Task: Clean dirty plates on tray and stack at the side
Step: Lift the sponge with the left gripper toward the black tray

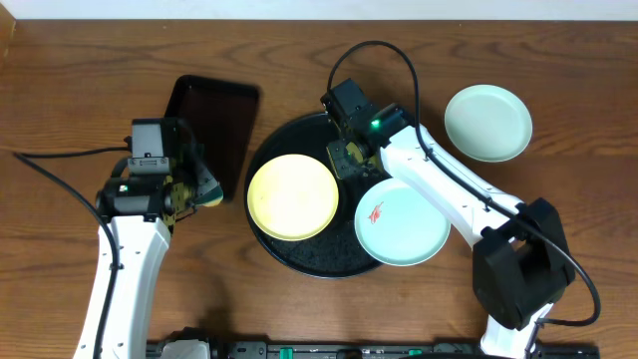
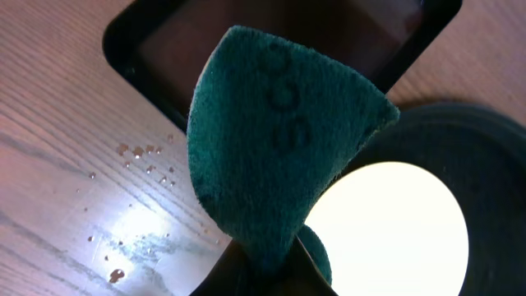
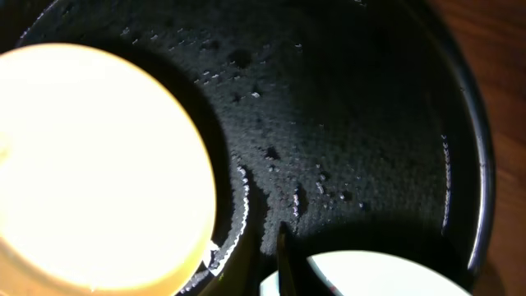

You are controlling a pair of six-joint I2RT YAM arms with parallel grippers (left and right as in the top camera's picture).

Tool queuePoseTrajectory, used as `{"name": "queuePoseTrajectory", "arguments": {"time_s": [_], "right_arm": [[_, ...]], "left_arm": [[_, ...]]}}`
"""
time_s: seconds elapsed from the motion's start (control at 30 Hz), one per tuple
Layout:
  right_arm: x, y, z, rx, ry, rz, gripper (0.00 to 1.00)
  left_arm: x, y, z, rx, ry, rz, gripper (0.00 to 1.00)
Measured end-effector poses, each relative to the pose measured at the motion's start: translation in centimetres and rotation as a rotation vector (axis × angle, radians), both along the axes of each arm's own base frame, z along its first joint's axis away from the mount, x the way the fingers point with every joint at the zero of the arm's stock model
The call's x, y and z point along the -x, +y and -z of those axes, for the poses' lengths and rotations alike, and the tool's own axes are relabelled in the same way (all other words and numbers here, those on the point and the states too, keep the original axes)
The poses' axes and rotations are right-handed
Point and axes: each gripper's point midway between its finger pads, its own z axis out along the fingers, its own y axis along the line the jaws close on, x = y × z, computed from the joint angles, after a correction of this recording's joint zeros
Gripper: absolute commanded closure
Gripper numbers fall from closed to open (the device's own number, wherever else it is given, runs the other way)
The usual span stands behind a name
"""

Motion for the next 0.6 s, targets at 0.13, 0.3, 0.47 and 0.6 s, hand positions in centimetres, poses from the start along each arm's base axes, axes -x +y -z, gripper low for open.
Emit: {"name": "queuePoseTrajectory", "arguments": {"time_s": [0.13, 0.3, 0.47, 0.6], "right_arm": [[0.2, 1.3, -0.2, -0.062, 0.014, -0.038, 0.71], [0.6, 2.9, 0.4, -0.117, 0.042, -0.071, 0.66], [1.4, 3.6, 3.8, -0.112, 0.129, -0.079, 0.68], [2.0, 3.7, 6.0, -0.104, 0.192, -0.073, 0.68]], "left_arm": [[0.1, -0.1, 0.2, 0.011, 0.008, 0.018, 0.93], [0.0, -0.7, 0.6, 0.042, 0.024, 0.04, 0.93], [-0.3, -2.9, 1.4, 0.147, 0.045, 0.1, 0.92], [-0.3, -4.4, 2.7, 0.186, 0.087, 0.141, 0.92]]}}
